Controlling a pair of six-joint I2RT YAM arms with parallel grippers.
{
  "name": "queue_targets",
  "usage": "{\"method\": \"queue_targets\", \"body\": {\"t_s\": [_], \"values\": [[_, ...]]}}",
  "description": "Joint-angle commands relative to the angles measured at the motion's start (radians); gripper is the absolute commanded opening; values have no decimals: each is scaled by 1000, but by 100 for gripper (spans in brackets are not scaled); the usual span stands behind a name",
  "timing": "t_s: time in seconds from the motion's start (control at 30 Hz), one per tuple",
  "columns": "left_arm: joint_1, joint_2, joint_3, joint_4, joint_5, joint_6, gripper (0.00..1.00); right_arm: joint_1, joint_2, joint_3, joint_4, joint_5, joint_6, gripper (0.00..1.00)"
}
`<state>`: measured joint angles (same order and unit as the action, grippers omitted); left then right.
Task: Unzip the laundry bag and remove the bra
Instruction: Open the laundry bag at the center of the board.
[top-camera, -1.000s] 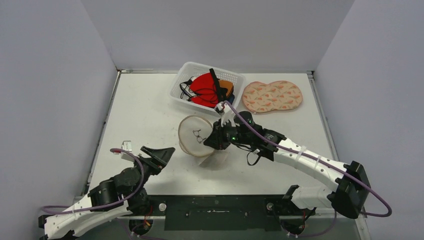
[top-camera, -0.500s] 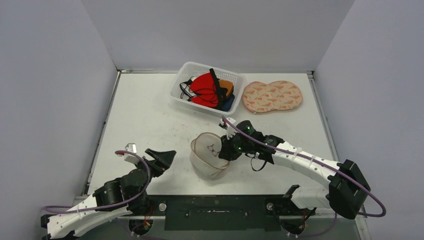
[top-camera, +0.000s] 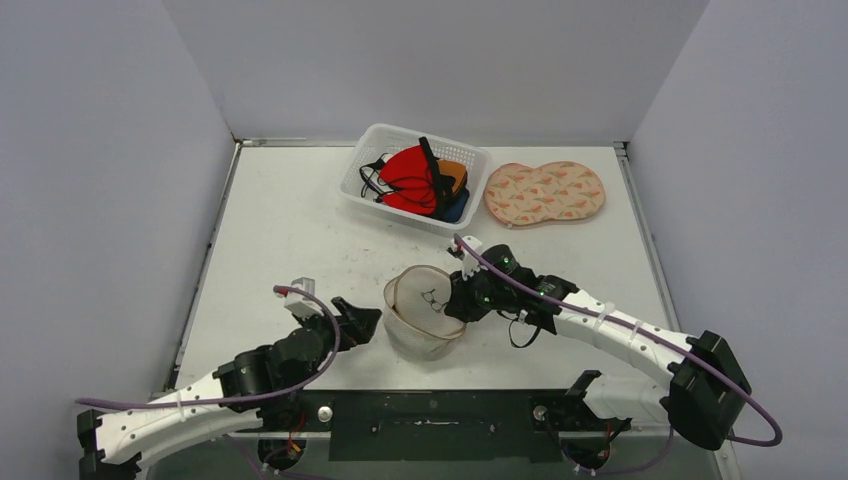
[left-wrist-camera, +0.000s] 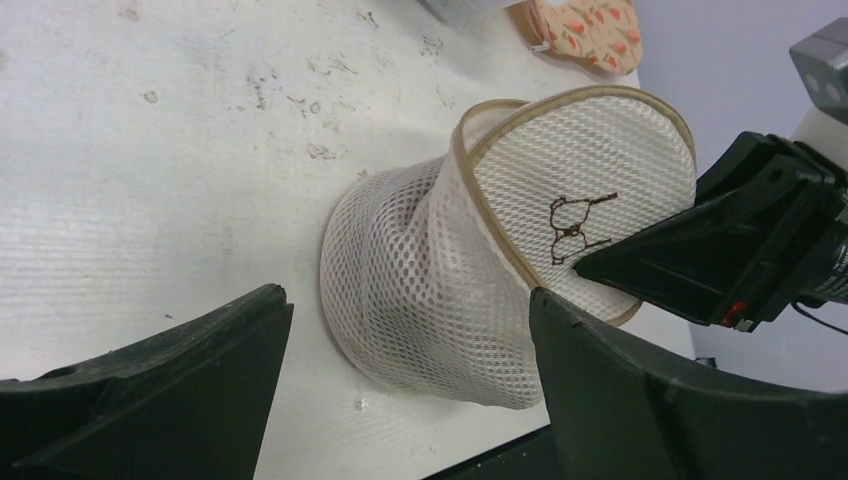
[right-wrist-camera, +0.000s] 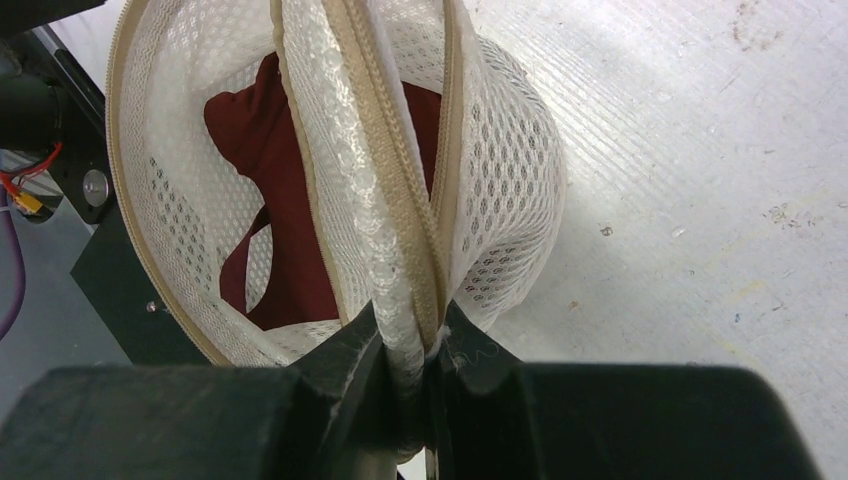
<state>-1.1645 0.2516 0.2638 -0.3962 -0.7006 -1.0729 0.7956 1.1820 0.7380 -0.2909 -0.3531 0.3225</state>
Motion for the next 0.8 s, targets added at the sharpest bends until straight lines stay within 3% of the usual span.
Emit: {"method": "queue_targets", "body": {"t_s": [0.0,0.13,0.3,0.53,0.7,0.77], "values": [[-1,206,170,128,87,126,88,8,-38,-10,10,46,8,11],[5,407,280,80,133,125,87,16,-47,-14,5,67,11,13],[42,480,268,106,165,96,79,23,-61,-14,-4,79,15,14],[240,488,160,215,351,99,51,28,-94,-9,-26,83,18,20],[254,475,128,257,399,108,29,28,-139,-9,-43,124,41,28],[254,456,109,283,417,119,20,28,-165,-7,-49,146,60,38]]}}
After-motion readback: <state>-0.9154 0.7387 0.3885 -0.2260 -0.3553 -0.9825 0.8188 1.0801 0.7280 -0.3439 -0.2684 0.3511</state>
